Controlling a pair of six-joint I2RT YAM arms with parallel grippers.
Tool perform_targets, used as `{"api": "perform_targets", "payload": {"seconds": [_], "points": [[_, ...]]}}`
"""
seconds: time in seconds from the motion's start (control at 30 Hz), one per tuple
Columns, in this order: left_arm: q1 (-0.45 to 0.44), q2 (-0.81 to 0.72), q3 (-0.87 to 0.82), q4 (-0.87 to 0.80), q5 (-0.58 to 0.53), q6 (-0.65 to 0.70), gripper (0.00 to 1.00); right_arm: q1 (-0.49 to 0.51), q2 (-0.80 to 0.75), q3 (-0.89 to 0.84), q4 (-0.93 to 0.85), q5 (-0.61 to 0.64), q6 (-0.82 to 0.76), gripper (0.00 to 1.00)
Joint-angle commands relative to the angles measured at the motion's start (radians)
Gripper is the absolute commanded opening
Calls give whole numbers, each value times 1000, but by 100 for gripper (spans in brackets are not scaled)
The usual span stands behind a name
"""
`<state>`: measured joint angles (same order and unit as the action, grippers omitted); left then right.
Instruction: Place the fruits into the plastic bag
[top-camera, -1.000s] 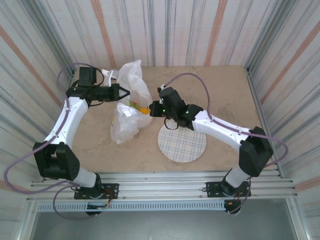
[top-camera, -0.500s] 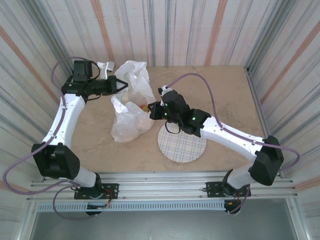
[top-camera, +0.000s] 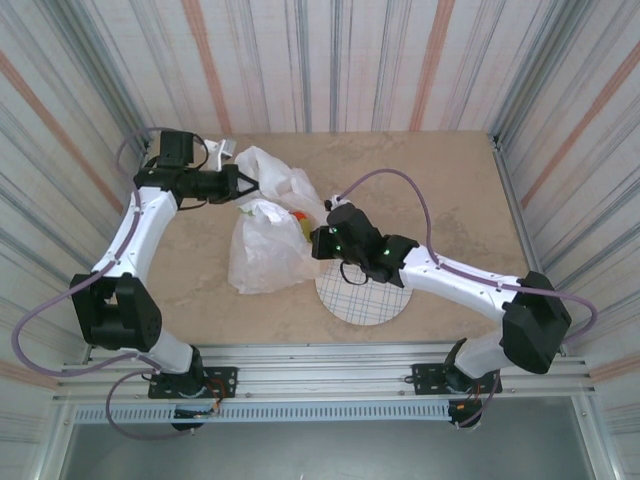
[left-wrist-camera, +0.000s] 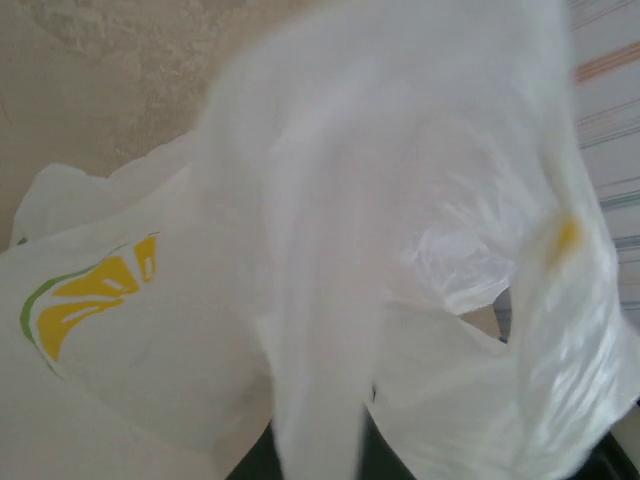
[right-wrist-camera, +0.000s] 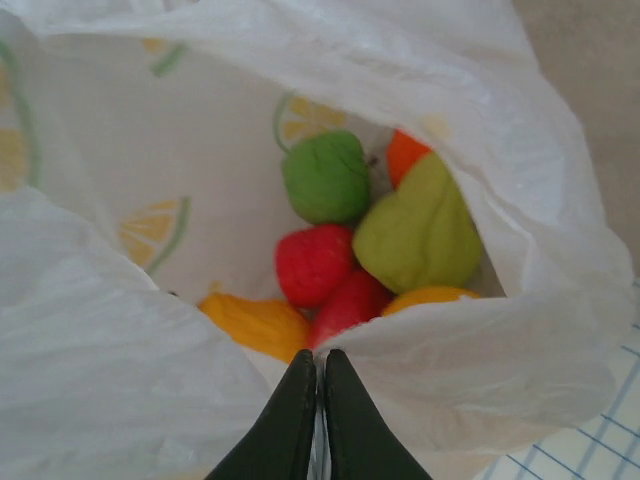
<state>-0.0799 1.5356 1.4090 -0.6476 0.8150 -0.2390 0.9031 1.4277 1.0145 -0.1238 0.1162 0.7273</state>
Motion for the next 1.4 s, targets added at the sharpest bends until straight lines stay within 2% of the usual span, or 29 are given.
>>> {"api": "perform_targets", "payload": {"seconds": [0.0,0.37,0.57,0.7,0.8,0.97,1.37], "points": [[-6,-25,-8,-8,16,27,0,-8,0,-19,-43,13,14,14],[6,-25,13,16,54,13,0,-59,-161,15,-297,43,-130,59],[11,-26,7,25,55,13,0,-168,-233,-24,-418,38,-196,81],[11,-23,3,32,56,10,0,-253,-183,-26,-445,-16,-354,98],[12,-21,4,35,58,9,0,-286,-110,-10,-468,-20,-493,99],[17,-23,-8,51,59,4,0,-299,-4,-5,-439,48,-651,99],[29,-19,-21,68,72,-2,0,-324,230,46,-338,67,-775,99]]}}
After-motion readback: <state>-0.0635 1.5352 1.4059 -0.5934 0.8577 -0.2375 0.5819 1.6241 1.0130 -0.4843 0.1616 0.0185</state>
